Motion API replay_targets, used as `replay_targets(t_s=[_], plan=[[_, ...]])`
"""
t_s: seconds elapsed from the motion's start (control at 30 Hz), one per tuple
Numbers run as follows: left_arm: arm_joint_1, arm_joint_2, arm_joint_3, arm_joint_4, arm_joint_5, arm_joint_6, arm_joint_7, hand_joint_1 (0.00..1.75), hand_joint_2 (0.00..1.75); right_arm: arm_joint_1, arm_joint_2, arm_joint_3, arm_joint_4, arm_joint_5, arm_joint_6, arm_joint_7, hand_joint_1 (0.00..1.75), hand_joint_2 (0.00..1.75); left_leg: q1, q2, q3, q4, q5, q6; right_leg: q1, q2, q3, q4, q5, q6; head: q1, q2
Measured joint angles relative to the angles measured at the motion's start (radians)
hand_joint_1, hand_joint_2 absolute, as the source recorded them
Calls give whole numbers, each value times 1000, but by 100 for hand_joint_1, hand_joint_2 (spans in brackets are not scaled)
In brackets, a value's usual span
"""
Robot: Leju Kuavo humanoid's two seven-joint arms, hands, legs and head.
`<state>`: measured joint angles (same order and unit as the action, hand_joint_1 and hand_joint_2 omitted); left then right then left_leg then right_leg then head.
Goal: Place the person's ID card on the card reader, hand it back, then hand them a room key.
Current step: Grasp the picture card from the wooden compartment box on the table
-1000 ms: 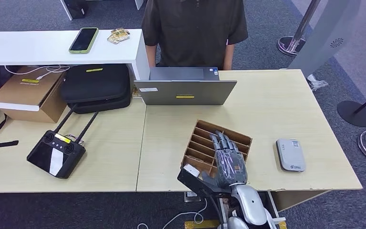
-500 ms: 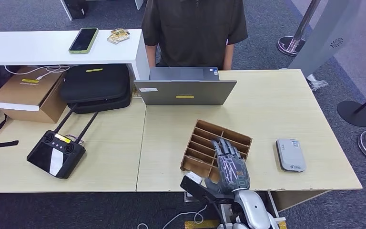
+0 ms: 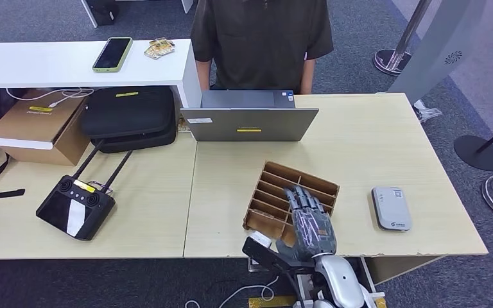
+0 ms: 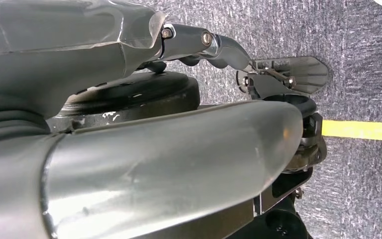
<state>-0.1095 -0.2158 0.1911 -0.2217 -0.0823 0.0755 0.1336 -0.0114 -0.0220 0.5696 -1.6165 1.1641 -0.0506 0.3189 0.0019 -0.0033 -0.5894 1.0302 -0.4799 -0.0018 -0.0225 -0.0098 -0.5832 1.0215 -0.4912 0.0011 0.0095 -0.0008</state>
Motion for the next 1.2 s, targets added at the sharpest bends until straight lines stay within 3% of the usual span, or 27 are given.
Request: replay_targets(t_s=[0.33,0.9,0.93,0.97,1.07,1.1,1.17,1.2], plan=[[-3,-2,-22,-5,-10,0,19,0,0,-62,71,20,100,-2,41,0,0,175,0,0,0,0,0,0,0,0,0,0,0,0,0,0],[-5,-2,-46,-9,-1,17,28,0,0,-72,99,18,148,-9,34,-15,0,175,0,0,0,0,0,0,0,0,0,0,0,0,0,0],[-6,-3,-47,-9,-1,18,30,0,0,-72,100,17,149,-10,32,-16,6,175,0,0,0,0,0,0,0,0,0,0,0,0,0,0],[-7,-3,-49,-10,-2,18,32,0,0,-72,101,16,150,-11,31,-17,26,175,0,0,0,0,0,0,0,0,0,0,0,0,0,0],[-9,-3,-52,-11,-4,19,37,0,0,-73,104,12,152,-15,26,-23,128,175,0,0,0,0,0,0,0,0,0,0,0,0,0,0],[-10,-3,-53,-11,-5,20,38,0,0,-73,105,11,153,-17,23,-25,150,175,0,0,0,0,0,0,0,0,0,0,0,0,0,0],[-12,-3,-55,-12,-7,21,38,0,0,-74,106,9,156,-19,21,-28,167,175,0,0,0,0,0,0,0,0,0,0,0,0,0,0],[-12,-3,-56,-12,-7,21,38,0,0,-74,106,9,157,-19,20,-29,168,175,0,0,0,0,0,0,0,0,0,0,0,0,0,0]])
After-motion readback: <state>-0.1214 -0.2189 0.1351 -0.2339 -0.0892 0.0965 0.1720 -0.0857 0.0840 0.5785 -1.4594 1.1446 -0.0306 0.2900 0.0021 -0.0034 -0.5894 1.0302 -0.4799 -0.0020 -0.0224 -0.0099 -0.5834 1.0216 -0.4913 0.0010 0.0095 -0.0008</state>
